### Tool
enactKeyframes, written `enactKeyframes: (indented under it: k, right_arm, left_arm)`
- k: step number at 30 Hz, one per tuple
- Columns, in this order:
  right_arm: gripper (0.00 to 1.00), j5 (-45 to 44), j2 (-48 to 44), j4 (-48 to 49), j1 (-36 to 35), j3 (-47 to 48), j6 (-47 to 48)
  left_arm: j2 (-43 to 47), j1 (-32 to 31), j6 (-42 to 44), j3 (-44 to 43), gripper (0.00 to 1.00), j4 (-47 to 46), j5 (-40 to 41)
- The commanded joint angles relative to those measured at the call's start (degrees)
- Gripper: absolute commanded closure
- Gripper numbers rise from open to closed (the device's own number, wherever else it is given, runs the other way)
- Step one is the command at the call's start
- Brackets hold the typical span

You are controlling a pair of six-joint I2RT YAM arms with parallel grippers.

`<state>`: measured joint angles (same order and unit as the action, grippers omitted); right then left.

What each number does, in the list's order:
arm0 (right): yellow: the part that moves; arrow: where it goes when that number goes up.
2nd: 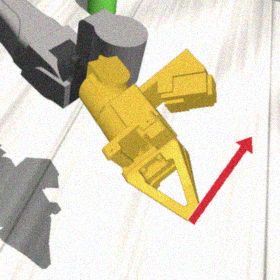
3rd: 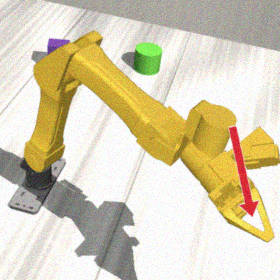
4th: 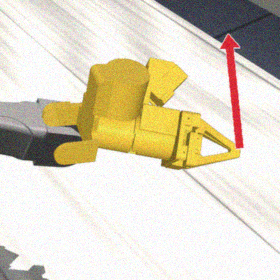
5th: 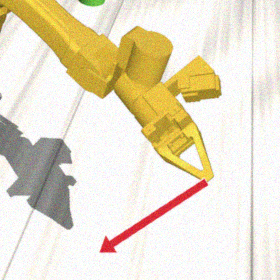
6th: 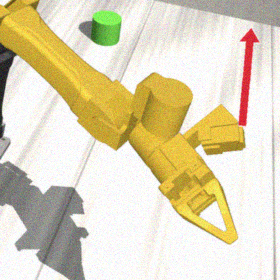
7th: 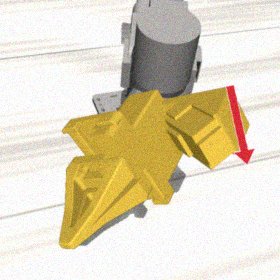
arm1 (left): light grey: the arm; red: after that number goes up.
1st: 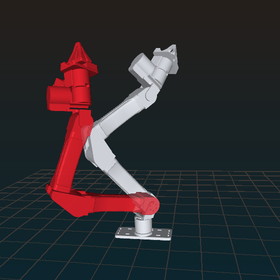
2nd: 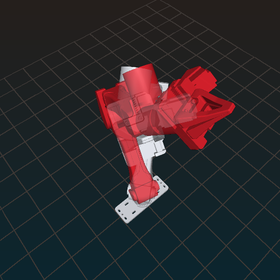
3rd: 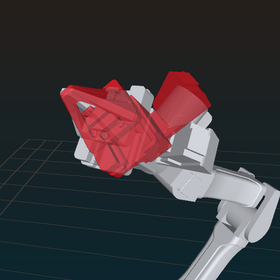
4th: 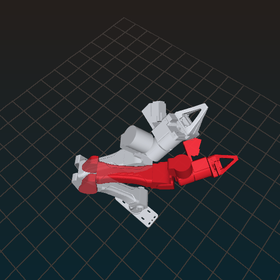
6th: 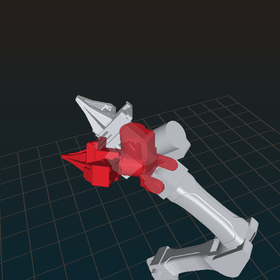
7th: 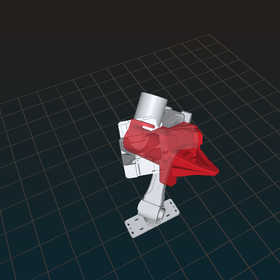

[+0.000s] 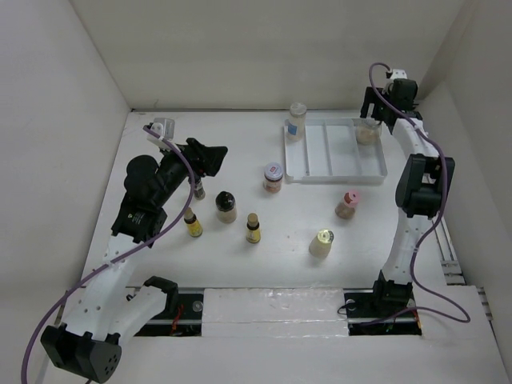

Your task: Organize the condiment bottles

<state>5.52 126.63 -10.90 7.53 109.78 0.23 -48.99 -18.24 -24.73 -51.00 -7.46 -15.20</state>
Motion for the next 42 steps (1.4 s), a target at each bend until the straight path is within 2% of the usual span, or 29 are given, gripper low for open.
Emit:
enactKeyframes:
  k: [1,2,3,4,5,6,7,8,9,10,12,13,15,16,20,21,24,25,31,37,39,41,42]
  right_arm:
    - [0.07,-1.47,-7.62,4.05,-1.37,2.02,0.04]
    - [0.07,-1.48,-8.93,4.04,-1.90,2.02,0.03]
    - [0.08,-2.26,-12.86,4.04,-1.90,-2.07,-1.53]
    - [0.14,-2.79,-15.59,4.74,-2.69,-5.33,-2.77]
    - [0.29,-2.79,-18.75,6.40,-3.91,-9.89,-4.52]
    - [0.60,-1.84,-26.01,13.20,-4.80,-21.85,-8.71]
    - [0.76,-1.83,-29.91,17.18,-5.85,-28.50,-11.28]
    - [0.86,-3.13,-33.69,21.23,-8.73,-35.09,-13.74]
    - [0.91,-4.54,-37.21,29.01,-10.50,-47.34,-15.68]
    - [0.91,-6.99,-43.59,31.79,-12.43,-52.68,-18.83]
    - [0.77,-13.93,-48.47,33.75,-18.22,-60.00,-19.57]
    - [0.61,-16.13,-52.58,30.70,-19.82,-63.95,-19.57]
    - [0.41,-21.74,-57.26,25.60,-22.28,-66.78,-19.57]
    - [0.24,-23.43,-62.24,20.79,-24.47,-69.32,-19.57]
    - [0.02,-30.82,-71.93,11.11,-27.83,-73.55,-20.88]
    - [0.01,-31.61,-72.92,9.85,-27.83,-74.09,-20.88]
    - [0.01,-33.82,-72.67,8.00,-27.83,-75.32,-21.41]
    - [0.01,-30.95,-71.53,8.00,-27.22,-75.32,-21.41]
    - [0.04,-26.70,-58.54,7.91,-28.00,-70.41,-22.64]
    - [0.13,-34.34,-55.26,4.22,-30.03,-68.99,-27.03]
    - [0.27,-34.35,-55.26,5.00,-30.03,-71.18,-28.35]
    - [0.52,-35.22,-56.66,6.41,-30.03,-72.33,-28.35]
    - [0.54,-35.23,-57.19,7.11,-30.03,-72.34,-28.35]
  left_arm:
    - [1.18,0.22,0.12,0.47,0.26,-2.21,-0.71]
    - [1.70,0.22,0.12,0.47,0.26,-2.20,-0.71]
    - [1.71,0.22,0.12,0.47,0.26,-2.20,-0.71]
    - [2.23,0.22,0.12,0.47,0.26,-2.20,-0.71]
    - [2.23,0.22,0.12,0.47,0.26,-2.20,-0.71]
    - [2.23,0.22,0.12,0.47,0.26,-2.20,-0.71]
    - [2.23,0.22,0.12,0.47,0.26,-2.73,-1.32]
    - [2.23,0.22,0.12,0.47,0.26,-2.73,-1.93]
    - [2.76,0.22,0.12,0.47,0.26,-2.73,-1.94]
    - [2.76,0.22,0.12,0.47,0.27,-2.73,-1.94]
    - [2.76,0.22,0.12,0.99,0.27,-2.73,-1.41]
    - [2.76,0.22,0.12,0.99,0.27,-2.73,-1.41]
    - [3.46,0.22,0.12,0.99,0.27,-3.25,-1.93]
    - [3.99,0.22,0.12,0.99,0.27,-3.26,-1.94]
    - [3.47,0.22,-0.41,0.99,0.27,-3.26,-2.55]
    - [3.46,0.22,-0.41,0.99,0.27,-3.26,-2.55]
    - [2.94,0.22,-0.93,0.99,0.27,-3.79,-3.26]
    - [2.94,0.22,-0.93,0.99,0.27,-3.79,-3.26]
    - [2.94,0.22,-0.93,0.99,0.27,-3.79,-3.08]
    - [3.21,0.22,-0.93,0.99,0.27,-3.79,-2.56]
    - [3.20,0.22,-0.93,0.99,0.27,-3.79,-3.07]
    - [3.20,0.22,-0.93,1.52,0.27,-3.79,-3.08]
    - [3.72,0.22,-0.93,1.52,0.27,-3.79,-3.08]
